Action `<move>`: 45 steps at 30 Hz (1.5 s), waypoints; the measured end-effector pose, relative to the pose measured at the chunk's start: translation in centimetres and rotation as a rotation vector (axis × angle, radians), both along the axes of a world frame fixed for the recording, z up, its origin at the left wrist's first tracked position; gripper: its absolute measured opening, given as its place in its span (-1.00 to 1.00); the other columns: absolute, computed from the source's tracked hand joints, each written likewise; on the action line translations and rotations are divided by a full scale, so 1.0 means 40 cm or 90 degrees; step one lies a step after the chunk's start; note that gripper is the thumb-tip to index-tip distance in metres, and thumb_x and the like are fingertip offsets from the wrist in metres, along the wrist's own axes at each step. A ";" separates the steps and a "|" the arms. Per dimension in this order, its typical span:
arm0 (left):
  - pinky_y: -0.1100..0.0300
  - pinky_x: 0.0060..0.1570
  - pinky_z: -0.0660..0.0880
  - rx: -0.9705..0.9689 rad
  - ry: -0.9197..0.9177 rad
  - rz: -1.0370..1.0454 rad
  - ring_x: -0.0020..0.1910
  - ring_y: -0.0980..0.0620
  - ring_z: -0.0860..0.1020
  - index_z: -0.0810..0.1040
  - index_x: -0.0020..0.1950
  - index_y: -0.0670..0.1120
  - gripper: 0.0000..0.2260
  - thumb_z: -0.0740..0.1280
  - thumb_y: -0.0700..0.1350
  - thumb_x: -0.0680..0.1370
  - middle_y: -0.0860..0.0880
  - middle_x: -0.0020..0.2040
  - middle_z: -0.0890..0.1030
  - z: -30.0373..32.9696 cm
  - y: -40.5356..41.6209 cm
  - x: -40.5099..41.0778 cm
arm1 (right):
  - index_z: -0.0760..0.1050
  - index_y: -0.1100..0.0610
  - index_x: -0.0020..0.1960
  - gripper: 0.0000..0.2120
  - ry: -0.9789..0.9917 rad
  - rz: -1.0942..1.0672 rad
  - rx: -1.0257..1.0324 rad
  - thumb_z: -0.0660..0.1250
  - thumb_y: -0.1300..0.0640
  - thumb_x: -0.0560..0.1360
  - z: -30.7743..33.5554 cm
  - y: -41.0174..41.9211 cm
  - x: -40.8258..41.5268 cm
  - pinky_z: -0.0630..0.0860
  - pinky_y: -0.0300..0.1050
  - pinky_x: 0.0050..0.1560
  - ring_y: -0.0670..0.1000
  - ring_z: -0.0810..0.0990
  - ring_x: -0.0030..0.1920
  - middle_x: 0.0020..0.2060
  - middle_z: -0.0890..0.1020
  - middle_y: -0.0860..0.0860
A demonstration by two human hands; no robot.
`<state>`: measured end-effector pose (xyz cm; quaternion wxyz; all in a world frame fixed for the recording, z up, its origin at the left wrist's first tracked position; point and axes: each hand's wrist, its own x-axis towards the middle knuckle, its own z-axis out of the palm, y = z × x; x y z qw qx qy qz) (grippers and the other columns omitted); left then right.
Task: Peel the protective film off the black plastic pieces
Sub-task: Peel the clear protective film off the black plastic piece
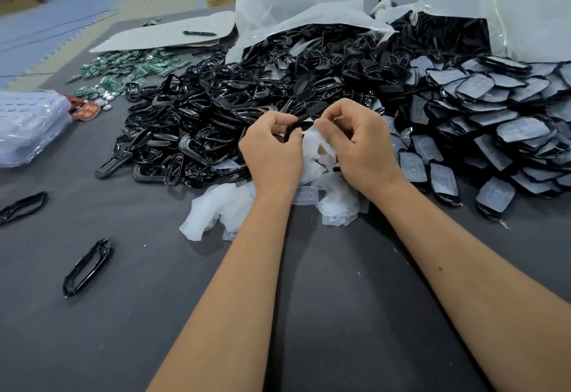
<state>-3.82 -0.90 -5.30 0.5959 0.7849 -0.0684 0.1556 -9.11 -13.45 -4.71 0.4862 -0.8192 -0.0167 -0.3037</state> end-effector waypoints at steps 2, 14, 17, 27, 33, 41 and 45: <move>-0.01 -0.03 0.65 -0.050 0.025 0.005 -0.13 -0.02 0.67 0.70 -0.09 -0.04 -0.87 0.50 -0.27 0.47 0.01 -0.19 0.68 -0.003 0.001 0.005 | 0.50 0.19 -0.06 -0.86 0.007 -0.026 -0.001 0.33 0.18 0.67 0.001 0.002 0.001 0.32 -0.37 -0.33 -0.17 0.47 -0.42 -0.35 0.54 -0.09; -0.02 -0.13 0.69 -0.314 -0.025 0.070 -0.21 -0.08 0.70 0.66 -0.06 -0.08 -0.85 0.47 -0.32 0.51 -0.12 -0.14 0.68 0.008 0.013 0.012 | 0.41 0.17 -0.09 -0.81 0.015 -0.128 -0.183 0.36 0.16 0.65 -0.009 0.019 0.008 0.36 -0.12 -0.28 0.03 0.54 -0.29 -0.30 0.56 0.02; 0.10 -0.19 0.66 -0.270 0.024 0.028 -0.20 -0.14 0.71 0.67 -0.03 -0.14 -0.88 0.46 -0.34 0.52 -0.16 -0.15 0.68 0.002 0.010 0.013 | 0.43 0.19 -0.02 -0.90 -0.007 -0.076 0.049 0.33 0.23 0.65 -0.004 0.003 0.001 0.50 -0.20 -0.33 -0.04 0.67 -0.33 -0.33 0.61 0.04; 0.09 -0.15 0.68 -0.188 0.061 -0.087 -0.21 -0.07 0.70 0.72 -0.03 -0.12 -0.84 0.45 -0.36 0.51 -0.23 -0.12 0.70 0.000 0.012 0.010 | 0.61 0.21 0.00 -0.97 0.027 0.022 0.188 0.44 0.29 0.57 -0.016 -0.017 0.011 0.56 -0.20 -0.39 -0.06 0.65 -0.37 -0.25 0.75 0.02; 0.02 -0.07 0.70 -0.181 0.063 -0.100 -0.23 -0.03 0.72 0.74 -0.01 -0.11 -0.80 0.44 -0.38 0.50 -0.24 -0.09 0.71 -0.006 0.015 0.016 | 0.73 0.05 0.01 -0.88 0.020 -0.004 0.203 0.47 0.25 0.57 -0.015 -0.023 0.013 0.59 -0.19 -0.34 -0.08 0.61 -0.38 -0.29 0.71 -0.07; 0.19 -0.18 0.64 -0.195 0.077 -0.131 -0.29 0.04 0.70 0.73 0.05 -0.09 -0.71 0.38 -0.42 0.48 -0.08 -0.17 0.68 0.002 0.018 0.011 | 0.69 0.14 -0.13 -0.94 0.027 -0.014 0.221 0.54 0.23 0.50 -0.013 -0.022 0.011 0.55 -0.19 -0.43 -0.04 0.60 -0.42 -0.35 0.69 0.02; 0.25 -0.21 0.58 -0.174 0.088 -0.165 -0.34 0.11 0.64 0.75 0.05 -0.12 -0.72 0.37 -0.43 0.51 0.11 -0.30 0.57 0.005 0.021 0.011 | 0.73 0.10 -0.12 -0.97 0.027 -0.082 0.169 0.55 0.17 0.50 -0.015 -0.025 0.014 0.59 -0.13 -0.29 -0.10 0.62 -0.38 -0.35 0.69 -0.08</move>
